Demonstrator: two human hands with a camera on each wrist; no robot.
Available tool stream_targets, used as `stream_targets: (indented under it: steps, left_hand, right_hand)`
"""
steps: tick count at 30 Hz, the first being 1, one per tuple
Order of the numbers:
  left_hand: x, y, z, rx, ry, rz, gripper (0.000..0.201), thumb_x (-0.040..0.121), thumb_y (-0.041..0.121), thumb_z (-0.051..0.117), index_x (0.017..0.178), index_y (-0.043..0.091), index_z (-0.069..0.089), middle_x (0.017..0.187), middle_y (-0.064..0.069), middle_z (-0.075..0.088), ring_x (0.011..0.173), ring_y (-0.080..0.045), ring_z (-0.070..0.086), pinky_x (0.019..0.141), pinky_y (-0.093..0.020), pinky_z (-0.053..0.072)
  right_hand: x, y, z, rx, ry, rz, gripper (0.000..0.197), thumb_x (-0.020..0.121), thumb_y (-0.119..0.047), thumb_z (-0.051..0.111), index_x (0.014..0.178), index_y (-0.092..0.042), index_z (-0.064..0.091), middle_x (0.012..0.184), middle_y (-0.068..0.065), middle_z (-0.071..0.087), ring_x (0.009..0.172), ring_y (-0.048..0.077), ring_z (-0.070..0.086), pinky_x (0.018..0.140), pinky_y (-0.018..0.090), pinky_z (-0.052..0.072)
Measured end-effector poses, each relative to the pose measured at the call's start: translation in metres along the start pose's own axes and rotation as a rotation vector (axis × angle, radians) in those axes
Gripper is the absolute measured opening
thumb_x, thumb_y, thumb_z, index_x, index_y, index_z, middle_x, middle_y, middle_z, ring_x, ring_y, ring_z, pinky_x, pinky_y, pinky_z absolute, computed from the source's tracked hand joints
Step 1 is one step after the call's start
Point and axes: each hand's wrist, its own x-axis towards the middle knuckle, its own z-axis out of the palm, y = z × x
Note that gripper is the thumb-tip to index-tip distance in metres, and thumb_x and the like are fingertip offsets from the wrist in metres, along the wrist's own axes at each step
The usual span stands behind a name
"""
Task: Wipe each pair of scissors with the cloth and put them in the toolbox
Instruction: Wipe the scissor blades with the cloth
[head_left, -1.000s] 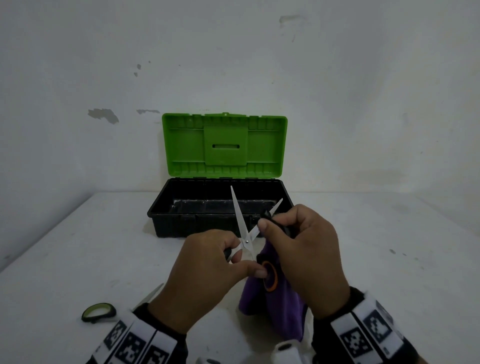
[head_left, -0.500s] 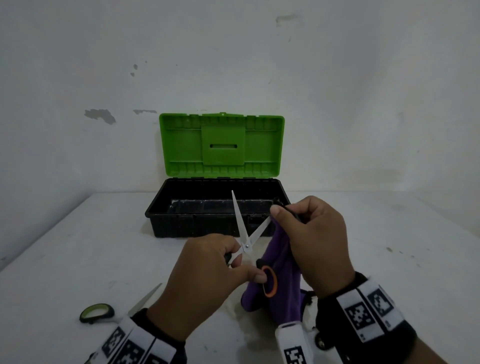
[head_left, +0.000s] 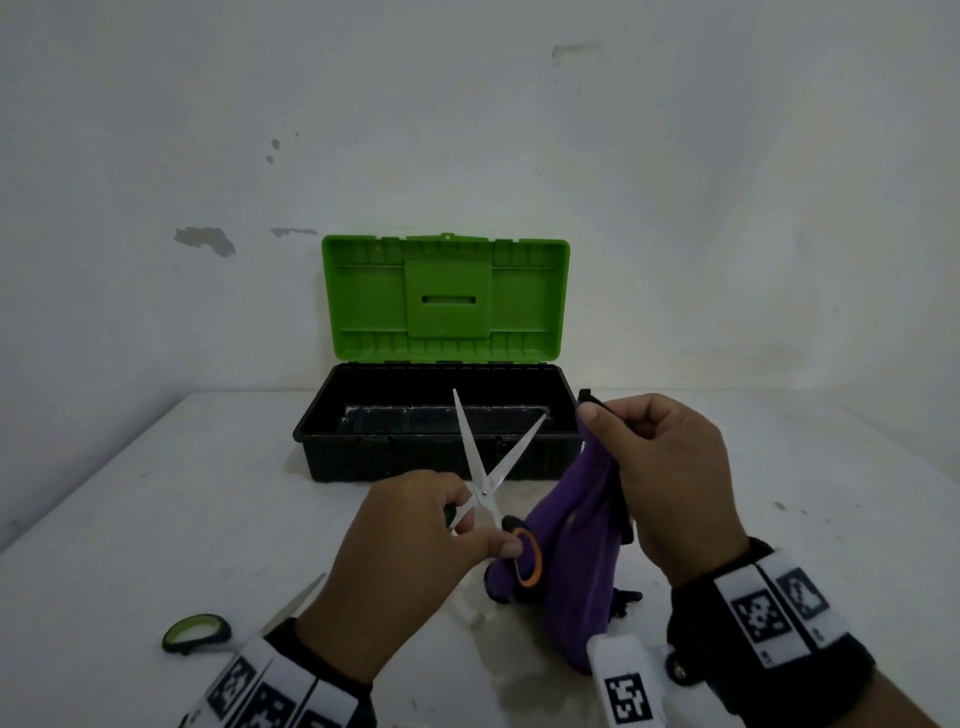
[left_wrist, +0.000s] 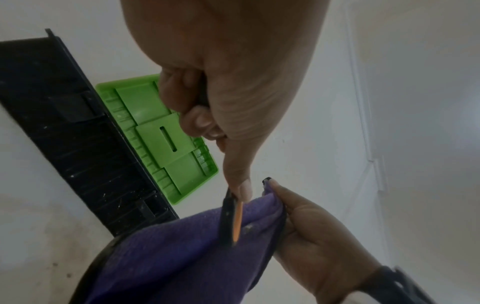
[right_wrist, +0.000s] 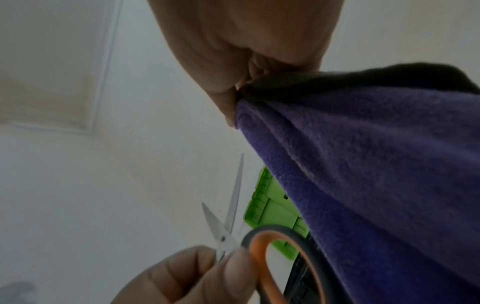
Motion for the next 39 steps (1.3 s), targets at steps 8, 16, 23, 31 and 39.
stream_targets:
  steps: [8, 16, 23, 31, 39]
  left_hand:
    - [-0.002, 0.004, 0.005, 0.107, 0.094, 0.108, 0.034, 0.068, 0.047, 0.08, 0.061, 0.031, 0.051, 0.058, 0.018, 0.044, 0.052, -0.001, 0.042, 0.049, -0.011, 0.034]
    - [-0.003, 0.0, 0.007, 0.16, 0.164, 0.163, 0.036, 0.063, 0.032, 0.088, 0.058, 0.023, 0.053, 0.057, 0.014, 0.046, 0.045, 0.002, 0.035, 0.042, -0.008, 0.028]
    - [-0.003, -0.001, 0.013, 0.167, 0.206, 0.17, 0.039, 0.064, 0.034, 0.087, 0.058, 0.022, 0.051, 0.057, 0.013, 0.043, 0.046, 0.0, 0.033, 0.046, -0.009, 0.026]
    - [-0.005, -0.004, 0.014, 0.163, 0.213, 0.206, 0.037, 0.066, 0.037, 0.085, 0.057, 0.019, 0.054, 0.056, 0.01, 0.046, 0.045, -0.002, 0.036, 0.045, -0.008, 0.027]
    - [-0.007, -0.004, 0.01, 0.173, 0.224, 0.25, 0.036, 0.068, 0.044, 0.077, 0.057, 0.018, 0.053, 0.056, 0.01, 0.045, 0.046, -0.003, 0.037, 0.046, -0.006, 0.027]
  right_hand:
    - [-0.037, 0.0, 0.019, -0.169, -0.146, -0.137, 0.011, 0.081, -0.023, 0.079, 0.075, -0.028, 0.071, 0.072, -0.016, 0.072, 0.069, 0.005, 0.067, 0.063, 0.018, 0.052]
    - [-0.052, -0.002, 0.033, -0.21, -0.125, -0.236, 0.013, 0.082, -0.02, 0.079, 0.074, -0.024, 0.07, 0.066, -0.015, 0.065, 0.073, 0.0, 0.064, 0.06, 0.006, 0.045]
    - [-0.047, 0.0, 0.032, -0.214, -0.023, -0.253, 0.023, 0.08, -0.02, 0.081, 0.068, -0.026, 0.062, 0.062, -0.013, 0.063, 0.07, 0.0, 0.063, 0.058, 0.004, 0.042]
    - [-0.04, 0.001, 0.024, -0.218, -0.002, -0.245, 0.02, 0.08, -0.022, 0.081, 0.069, -0.025, 0.066, 0.06, -0.015, 0.064, 0.069, -0.003, 0.062, 0.058, 0.004, 0.041]
    - [-0.038, 0.0, 0.021, -0.213, 0.035, -0.273, 0.022, 0.08, -0.021, 0.082, 0.067, -0.025, 0.064, 0.058, -0.014, 0.062, 0.068, -0.002, 0.062, 0.056, 0.003, 0.04]
